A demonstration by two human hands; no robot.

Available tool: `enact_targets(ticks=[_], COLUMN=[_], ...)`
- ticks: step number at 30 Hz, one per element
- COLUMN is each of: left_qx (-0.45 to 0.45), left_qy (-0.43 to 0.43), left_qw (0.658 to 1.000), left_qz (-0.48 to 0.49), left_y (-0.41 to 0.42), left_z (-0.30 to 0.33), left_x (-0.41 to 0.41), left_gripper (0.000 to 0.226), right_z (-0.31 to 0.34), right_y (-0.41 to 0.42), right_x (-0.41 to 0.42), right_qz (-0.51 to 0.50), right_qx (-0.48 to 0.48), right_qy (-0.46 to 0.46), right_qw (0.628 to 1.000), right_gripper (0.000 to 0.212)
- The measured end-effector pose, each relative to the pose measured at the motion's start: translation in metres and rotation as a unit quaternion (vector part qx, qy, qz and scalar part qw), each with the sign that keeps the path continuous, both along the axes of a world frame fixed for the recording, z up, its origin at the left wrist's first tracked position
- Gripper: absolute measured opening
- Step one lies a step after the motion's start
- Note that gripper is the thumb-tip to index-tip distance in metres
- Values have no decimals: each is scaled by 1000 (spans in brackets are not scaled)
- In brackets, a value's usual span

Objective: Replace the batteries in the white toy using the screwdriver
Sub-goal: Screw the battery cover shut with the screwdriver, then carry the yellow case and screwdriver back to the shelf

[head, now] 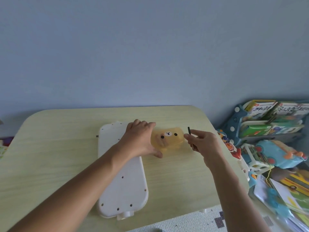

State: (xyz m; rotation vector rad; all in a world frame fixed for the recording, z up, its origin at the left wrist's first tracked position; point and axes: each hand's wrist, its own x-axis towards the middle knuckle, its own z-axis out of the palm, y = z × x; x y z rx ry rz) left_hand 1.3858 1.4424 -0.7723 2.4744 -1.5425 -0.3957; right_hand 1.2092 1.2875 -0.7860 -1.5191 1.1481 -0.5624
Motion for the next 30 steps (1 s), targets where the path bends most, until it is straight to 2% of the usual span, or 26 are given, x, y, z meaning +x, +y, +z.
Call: enact_targets(ticks=[6, 11, 14, 16, 19, 20, 23, 27, 30], left_qx=[-6, -22, -51, -95, -159, -181, -231, -265, -289], left_qy=[-35, -23, 25, 108, 229, 291, 488, 571, 567], left_qw=[999, 999, 998, 989, 958, 937, 840, 774, 765], left_qz=[-2, -10, 4, 39, 61, 60, 50, 72, 97], left_y=[-10, -11, -11, -8, -5, -5, -6, -10, -11], left_z=[-10, -15, -12, -8, 1, 5, 16, 41, 83], left_x=[5, 7, 6, 9, 16, 18, 22, 16, 1], left_gripper=[99, 89, 86, 82, 74, 73, 76, 76, 63], right_z=[-15, -7, -3, 0, 10, 15, 37, 75, 122], right_y=[-9, -5, 1, 5, 6, 6, 5, 6, 13], right_x=[-1, -1, 3, 6, 13, 17, 28, 37, 29], right_qz=[28, 79, 90, 90, 85, 83, 85, 62, 45], right_qx=[25, 38, 35, 36, 22, 18, 13, 3, 14], right_qy=[30, 20, 12, -12, -51, -63, -88, -88, -79], right_qw=[999, 996, 995, 995, 995, 994, 992, 994, 996], right_gripper=[54, 26, 18, 16, 21, 21, 15, 11, 27])
